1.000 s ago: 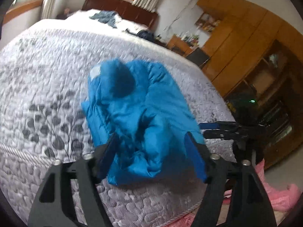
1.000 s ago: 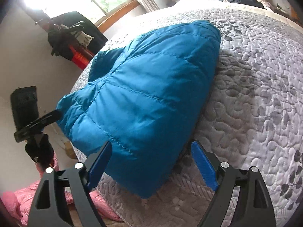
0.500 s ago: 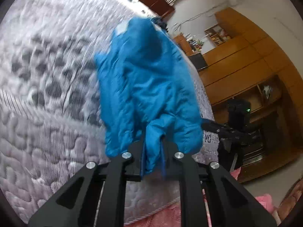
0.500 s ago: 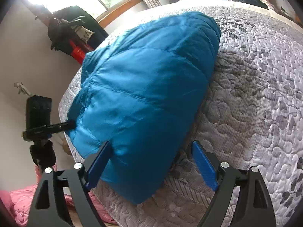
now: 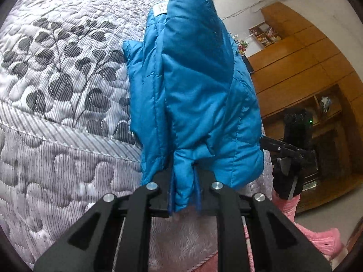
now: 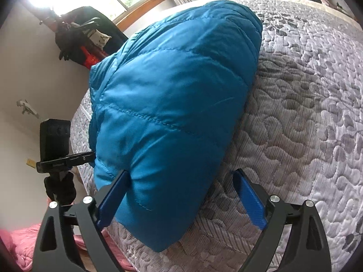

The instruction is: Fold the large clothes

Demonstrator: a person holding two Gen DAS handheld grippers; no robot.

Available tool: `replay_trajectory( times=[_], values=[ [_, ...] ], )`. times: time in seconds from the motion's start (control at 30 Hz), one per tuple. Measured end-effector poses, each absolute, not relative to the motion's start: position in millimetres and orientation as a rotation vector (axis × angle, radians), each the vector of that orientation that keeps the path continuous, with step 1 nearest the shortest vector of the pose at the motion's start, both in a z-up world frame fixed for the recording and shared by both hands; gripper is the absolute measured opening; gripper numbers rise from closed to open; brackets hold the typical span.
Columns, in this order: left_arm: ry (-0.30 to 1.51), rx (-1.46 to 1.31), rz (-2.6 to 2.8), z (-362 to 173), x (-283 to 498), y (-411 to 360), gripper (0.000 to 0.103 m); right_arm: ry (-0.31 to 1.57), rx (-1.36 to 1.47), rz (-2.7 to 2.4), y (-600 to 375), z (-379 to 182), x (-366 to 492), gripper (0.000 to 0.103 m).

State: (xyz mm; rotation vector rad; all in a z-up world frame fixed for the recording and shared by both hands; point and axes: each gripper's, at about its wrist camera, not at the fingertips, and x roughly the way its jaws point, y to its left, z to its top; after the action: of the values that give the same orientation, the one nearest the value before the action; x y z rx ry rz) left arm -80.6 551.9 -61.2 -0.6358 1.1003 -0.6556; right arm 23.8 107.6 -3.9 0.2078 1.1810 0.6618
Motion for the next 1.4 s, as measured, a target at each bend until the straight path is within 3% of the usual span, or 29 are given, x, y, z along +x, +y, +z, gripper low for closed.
replay_trajectory(
  times=[0.1, 0.23, 0.3, 0.57, 0.9, 1.4],
  values=[
    [1.081, -0.602, -0.66, -41.2, -85.1, 554.2, 0.023, 1.164, 0.217, 0.664, 100.9, 2.1, 22.3, 0.092],
    [1.005, -0.541, -0.652, -4.7, -90.6, 558.9, 0.058, 1.135, 0.231, 0.662, 90.5, 14.0, 22.1, 0.092],
    [0.968, -0.495, -0.598, 10.6, -90.3, 560.1, 0.071, 1.126, 0.254, 0.668, 84.8, 18.4, 23.1, 0.092],
    [0.924, -0.432, -0.556, 39.2, -51.7, 558.9, 0.075, 1.077, 0.374, 0.709, 64.1, 29.3, 34.6, 0.096],
    [1.009, -0.422, -0.574, 18.4, -1.7, 550.0, 0.077, 1.106, 0.503, 0.767, 58.4, 7.7, 67.5, 0.099],
    [1.126, -0.582, -0.763, -50.9, 35.9, 548.5, 0.099, 1.2, 0.666, 0.899, 80.0, -54.4, 99.6, 0.1]
  ],
)
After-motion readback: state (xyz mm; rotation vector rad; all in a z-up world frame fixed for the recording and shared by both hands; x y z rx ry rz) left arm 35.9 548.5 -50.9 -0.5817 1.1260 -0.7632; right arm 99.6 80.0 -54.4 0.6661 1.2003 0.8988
